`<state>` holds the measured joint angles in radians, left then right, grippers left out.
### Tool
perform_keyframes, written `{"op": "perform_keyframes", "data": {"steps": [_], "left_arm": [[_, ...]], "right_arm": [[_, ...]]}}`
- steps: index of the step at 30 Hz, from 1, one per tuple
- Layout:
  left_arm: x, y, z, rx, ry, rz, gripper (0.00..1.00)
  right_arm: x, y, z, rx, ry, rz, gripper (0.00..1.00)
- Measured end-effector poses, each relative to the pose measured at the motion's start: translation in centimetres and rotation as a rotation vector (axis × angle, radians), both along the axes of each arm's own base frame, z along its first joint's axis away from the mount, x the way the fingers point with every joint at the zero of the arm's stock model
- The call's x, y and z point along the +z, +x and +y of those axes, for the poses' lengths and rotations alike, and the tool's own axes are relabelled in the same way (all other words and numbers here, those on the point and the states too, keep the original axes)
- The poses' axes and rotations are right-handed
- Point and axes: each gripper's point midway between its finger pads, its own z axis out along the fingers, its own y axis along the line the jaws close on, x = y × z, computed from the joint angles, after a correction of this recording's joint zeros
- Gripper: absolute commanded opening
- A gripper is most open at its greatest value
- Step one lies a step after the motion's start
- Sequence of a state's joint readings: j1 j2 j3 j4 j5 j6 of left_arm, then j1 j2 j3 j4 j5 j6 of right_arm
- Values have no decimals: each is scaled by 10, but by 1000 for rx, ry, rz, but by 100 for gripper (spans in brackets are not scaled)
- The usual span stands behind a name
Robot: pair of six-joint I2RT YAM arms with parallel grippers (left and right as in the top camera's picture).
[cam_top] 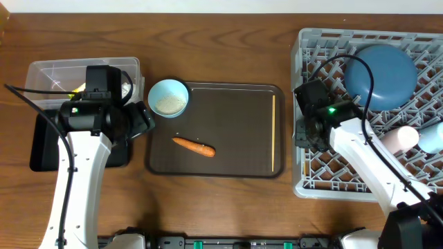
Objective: Sort waste into correct bins and load items into the dishwasher rack
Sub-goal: 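Release the chopstick and reach right gripper back to the tray, then grasp the second wooden chopstick with the right gripper and lift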
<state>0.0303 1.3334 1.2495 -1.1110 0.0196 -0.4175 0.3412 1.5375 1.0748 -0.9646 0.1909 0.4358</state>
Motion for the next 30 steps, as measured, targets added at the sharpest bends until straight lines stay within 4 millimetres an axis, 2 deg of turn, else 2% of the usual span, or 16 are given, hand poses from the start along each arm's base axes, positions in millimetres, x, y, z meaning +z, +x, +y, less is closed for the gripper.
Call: {"op": "perform_keyframes", "data": {"steps": [4,7,10,12,14,17,21,25,30], "left_arm": [[0,0,0,0,0,0,88],[0,0,0,0,0,0,88],[0,0,0,0,0,0,88],[0,0,0,0,0,0,88],[0,0,0,0,0,0,88],[0,0,0,0,0,0,88],[0,0,0,0,0,2,88],[-1,-2,0,0,0,8,88],[-1,-2,0,0,0,7,88]], "right_arm": [[17,15,13,15,58,-44,47],[52,44,41,66,149,-160,55],[92,70,75,144,241,-305,55],[105,73,91,184,277,-347,53],[106,69,104,216,294,-345,52],[89,66,116,240,285,-299,52],[35,64,125,235,231,-165,49],[-23,59,123,183,174,-23,50],[-55,54,116,129,127,48,50]]}}
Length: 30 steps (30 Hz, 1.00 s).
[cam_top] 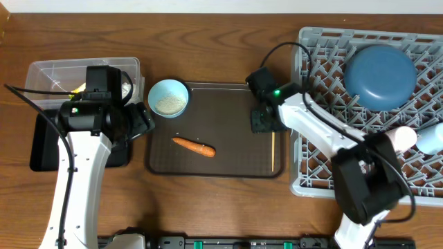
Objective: Sort waste into correct bins and load items into the dishwasher rack
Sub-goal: 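Grasp the second wooden chopstick with the right gripper and lift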
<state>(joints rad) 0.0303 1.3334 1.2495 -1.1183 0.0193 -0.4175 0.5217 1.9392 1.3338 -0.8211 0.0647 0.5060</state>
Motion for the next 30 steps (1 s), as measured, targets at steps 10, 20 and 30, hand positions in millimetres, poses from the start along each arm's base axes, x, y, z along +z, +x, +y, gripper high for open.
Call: {"op": "perform_keyframes", "data": {"steps": [10,20,30], "left_arm": [[0,0,0,0,0,0,88],[0,0,0,0,0,0,88],[0,0,0,-3,0,1,88]], "right_arm": [[-27,-10,-5,-20,-59,72,40],[-28,-16,-1,-27,-63,87,3],[-8,-24,-6,0,-73,92,1]]}}
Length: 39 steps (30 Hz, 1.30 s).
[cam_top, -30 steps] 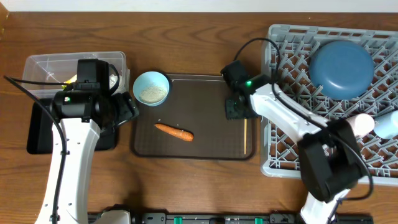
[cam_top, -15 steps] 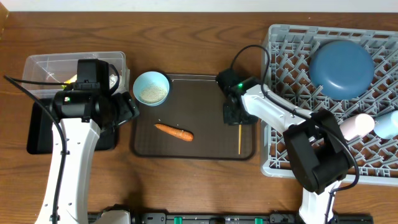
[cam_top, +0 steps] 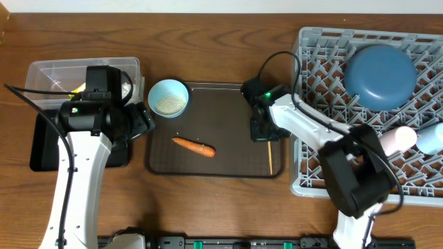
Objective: Sort waste into correct bins and load items into the dishwasher rack
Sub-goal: 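Grasp the second wooden chopstick with the right gripper and lift, then lower the chopstick into the rack's left edge and release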
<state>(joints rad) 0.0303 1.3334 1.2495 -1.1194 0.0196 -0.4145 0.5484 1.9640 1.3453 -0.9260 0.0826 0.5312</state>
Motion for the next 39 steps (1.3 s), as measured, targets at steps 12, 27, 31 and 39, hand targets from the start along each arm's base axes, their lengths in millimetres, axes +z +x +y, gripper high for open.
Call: {"op": "perform_keyframes", "data": {"steps": [12,27,31,39], "left_arm": [[0,0,0,0,0,2,88],[0,-1,0,0,0,4,88],[0,-1,0,0,0,5,88],[0,-1,0,0,0,6,88]], "right_arm": [[184,6,-43,41,151,-401,1],[99,-6,-102,-49,-28,-206,1],[75,-10,-103,-54,-37,-171,1],[62,-15,-104,-65,-41,-148,3]]}}
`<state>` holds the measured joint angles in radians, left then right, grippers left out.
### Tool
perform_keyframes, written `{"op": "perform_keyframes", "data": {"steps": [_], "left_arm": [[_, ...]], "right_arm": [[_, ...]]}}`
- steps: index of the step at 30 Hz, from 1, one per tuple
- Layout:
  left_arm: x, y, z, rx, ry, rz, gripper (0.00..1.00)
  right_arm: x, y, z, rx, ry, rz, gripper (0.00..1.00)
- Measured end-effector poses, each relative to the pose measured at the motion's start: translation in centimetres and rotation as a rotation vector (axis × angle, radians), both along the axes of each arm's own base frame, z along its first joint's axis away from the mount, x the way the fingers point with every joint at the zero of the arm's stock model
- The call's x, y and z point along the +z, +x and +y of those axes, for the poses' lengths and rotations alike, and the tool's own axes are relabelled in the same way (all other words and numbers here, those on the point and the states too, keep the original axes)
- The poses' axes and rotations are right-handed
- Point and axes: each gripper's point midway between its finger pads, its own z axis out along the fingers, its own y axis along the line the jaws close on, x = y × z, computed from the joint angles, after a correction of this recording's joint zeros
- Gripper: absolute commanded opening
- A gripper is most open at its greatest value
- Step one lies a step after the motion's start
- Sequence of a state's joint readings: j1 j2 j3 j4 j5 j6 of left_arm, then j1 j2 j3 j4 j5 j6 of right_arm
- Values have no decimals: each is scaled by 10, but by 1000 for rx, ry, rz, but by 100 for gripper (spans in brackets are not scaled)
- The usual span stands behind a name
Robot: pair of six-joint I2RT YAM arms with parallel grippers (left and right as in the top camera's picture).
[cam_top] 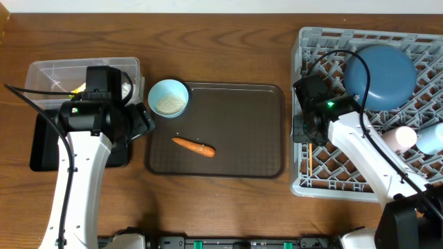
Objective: Sort waste into correct bins and load items into the dishwasher rack
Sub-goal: 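Lower the chopstick into the rack's left edge and release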
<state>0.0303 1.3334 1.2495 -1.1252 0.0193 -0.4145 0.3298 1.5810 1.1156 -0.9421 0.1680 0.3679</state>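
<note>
My right gripper [306,135] hangs over the left edge of the grey dishwasher rack [302,181], shut on a thin wooden chopstick [311,156] whose end points down into the rack's left column. An orange carrot [194,146] lies on the dark tray [242,111]. A small light-blue bowl [168,97] holding white grains sits at the tray's upper left corner. My left gripper [142,118] hovers left of the tray beside the bins, its fingers apart and holding nothing.
A clear plastic bin [41,75] with some waste and a black bin [43,153] stand at the far left under my left arm. In the rack are a big blue bowl [382,75], a pink cup [400,138] and a pale blue cup [433,135].
My right gripper was on the tray's right side with the chopstick tilted under it. Now it is over the rack's left edge, the chopstick with it. The left arm is still.
First my right gripper was at the rack's left edge, the chopstick lying along the tray's right side. Then it was over the tray beside the chopstick, then down on it with the stick shifted. Now the chopstick is off the tray, at the rack.
</note>
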Motion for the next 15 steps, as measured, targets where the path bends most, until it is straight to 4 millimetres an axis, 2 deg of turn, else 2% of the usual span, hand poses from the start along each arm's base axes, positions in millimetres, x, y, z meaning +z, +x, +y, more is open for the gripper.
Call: {"op": "perform_keyframes", "data": {"steps": [5,15], "left_arm": [[0,0,0,0,0,0,88],[0,0,0,0,0,0,88]], "right_arm": [[0,0,0,-13,5,-2,16],[0,0,1,-15,6,-1,17]]}}
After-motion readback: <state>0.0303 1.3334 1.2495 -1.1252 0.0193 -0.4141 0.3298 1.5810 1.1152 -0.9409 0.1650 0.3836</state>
